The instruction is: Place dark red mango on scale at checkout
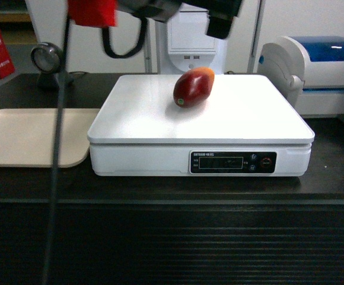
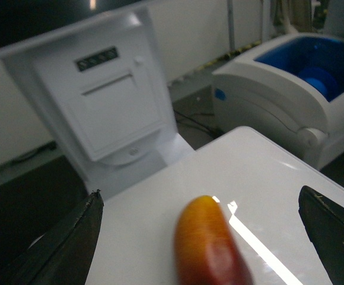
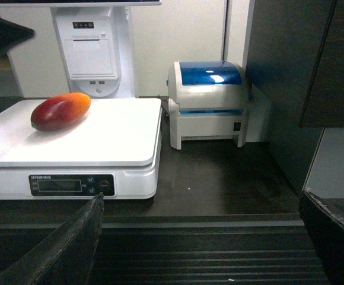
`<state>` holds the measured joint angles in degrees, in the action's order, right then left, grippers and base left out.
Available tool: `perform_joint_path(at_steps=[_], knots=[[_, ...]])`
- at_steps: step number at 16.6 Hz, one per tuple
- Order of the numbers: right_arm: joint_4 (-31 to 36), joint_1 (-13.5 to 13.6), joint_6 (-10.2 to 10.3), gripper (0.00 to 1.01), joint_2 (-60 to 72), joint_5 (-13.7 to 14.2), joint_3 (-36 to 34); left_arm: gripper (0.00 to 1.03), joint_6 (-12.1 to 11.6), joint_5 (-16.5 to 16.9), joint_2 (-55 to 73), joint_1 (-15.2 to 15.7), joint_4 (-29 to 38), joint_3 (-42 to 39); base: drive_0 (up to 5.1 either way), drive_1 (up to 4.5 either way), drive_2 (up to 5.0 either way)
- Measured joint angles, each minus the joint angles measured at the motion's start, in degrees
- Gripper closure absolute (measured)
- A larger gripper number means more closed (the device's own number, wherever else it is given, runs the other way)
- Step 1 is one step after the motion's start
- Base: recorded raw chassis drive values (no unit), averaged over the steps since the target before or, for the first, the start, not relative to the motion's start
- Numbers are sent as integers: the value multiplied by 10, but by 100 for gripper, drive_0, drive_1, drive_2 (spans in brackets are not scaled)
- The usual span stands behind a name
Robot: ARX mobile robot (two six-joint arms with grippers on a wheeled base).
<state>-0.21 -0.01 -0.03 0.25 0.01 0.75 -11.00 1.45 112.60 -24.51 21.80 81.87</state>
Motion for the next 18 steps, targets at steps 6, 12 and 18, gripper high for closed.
perform_joint_path(at_steps=[6, 12, 18], knots=[[0, 0, 0, 3, 0, 0, 0, 5, 27, 24, -206, 114, 96, -205, 0, 0, 0], [0, 0, 0, 3, 0, 0, 0, 65, 106, -25, -544, 250, 79, -523, 0, 0, 0], [0, 0, 0, 3, 0, 0, 0, 101, 108, -15, -662, 245, 113, -685, 0, 0, 0]])
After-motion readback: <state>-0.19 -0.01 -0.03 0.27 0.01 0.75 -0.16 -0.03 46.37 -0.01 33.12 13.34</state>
